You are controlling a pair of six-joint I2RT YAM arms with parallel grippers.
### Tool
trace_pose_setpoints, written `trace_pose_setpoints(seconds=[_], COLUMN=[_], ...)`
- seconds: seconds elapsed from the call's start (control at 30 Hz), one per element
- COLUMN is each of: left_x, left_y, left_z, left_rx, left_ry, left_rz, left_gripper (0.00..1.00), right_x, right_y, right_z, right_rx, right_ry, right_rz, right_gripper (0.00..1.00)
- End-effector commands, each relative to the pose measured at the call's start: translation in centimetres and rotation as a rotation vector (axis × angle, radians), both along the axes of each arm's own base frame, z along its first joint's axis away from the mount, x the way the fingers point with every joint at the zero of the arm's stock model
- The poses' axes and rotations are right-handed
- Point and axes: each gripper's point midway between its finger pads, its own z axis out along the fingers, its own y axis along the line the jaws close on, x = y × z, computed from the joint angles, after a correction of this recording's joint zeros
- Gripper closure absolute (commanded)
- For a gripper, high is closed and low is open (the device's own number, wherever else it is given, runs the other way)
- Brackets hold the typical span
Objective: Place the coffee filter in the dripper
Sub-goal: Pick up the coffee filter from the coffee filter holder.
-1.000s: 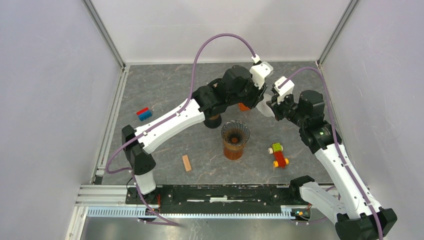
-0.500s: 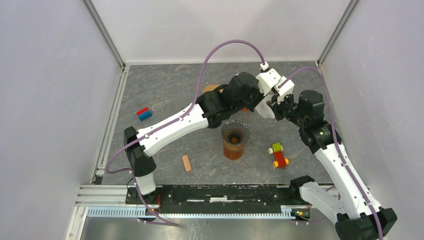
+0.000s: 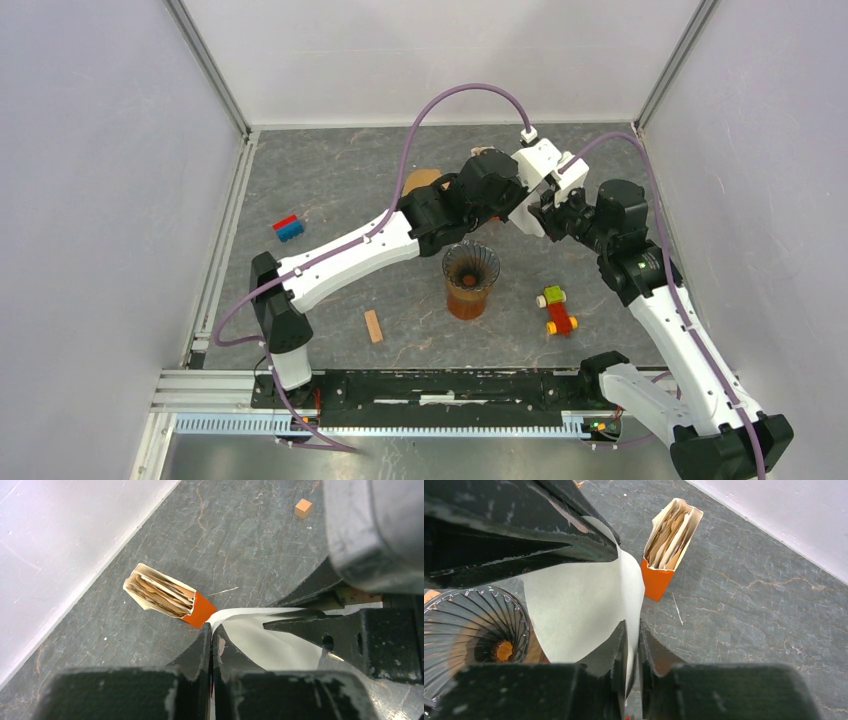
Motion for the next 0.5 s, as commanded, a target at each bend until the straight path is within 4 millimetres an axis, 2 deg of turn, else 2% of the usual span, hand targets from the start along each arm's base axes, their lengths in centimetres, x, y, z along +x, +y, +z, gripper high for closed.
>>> trace_pose_setpoints(seconds=[0.0, 0.13, 0.17, 0.27, 0.33, 0.47], left_x=[0.09, 0.04, 0.14, 0.3, 0.42, 0.6], left_y=[0.5, 0.39, 0.44, 0.66, 0.84, 0.88], left_z=[2.3, 2.32, 2.32, 2.51, 2.57, 2.51], left_rx=[-0.065, -0.082, -0.087, -0.1, -0.107, -0.115], left_ry=[-0.033, -0.022, -0.019, -0.015, -0.011, -0.006], left_rz=[0.018, 0.024, 0.03, 0.044, 0.052, 0.061], left_gripper=[0.98, 0.98, 0.98, 0.98, 0.98, 0.98], right_x=[0.63, 0.83, 0.87, 1.02, 0.98, 0.93], right_y=[0.36, 0.47, 0.51, 0.46, 0.61, 0.86], right_z=[2.02, 2.14, 2.15, 2.42, 2.64, 2.96], right_rx=[0.042, 0.052, 0.055, 0.061, 0.066, 0.076], right_ry=[-0.047, -0.044, -0.044, -0.047, -0.049, -0.049], right_rz=[-0.001, -0.004, -0.004, -0.013, -0.005, 0.007], right_gripper=[0.76, 0.7, 0.72, 0.9, 0.96, 1.0])
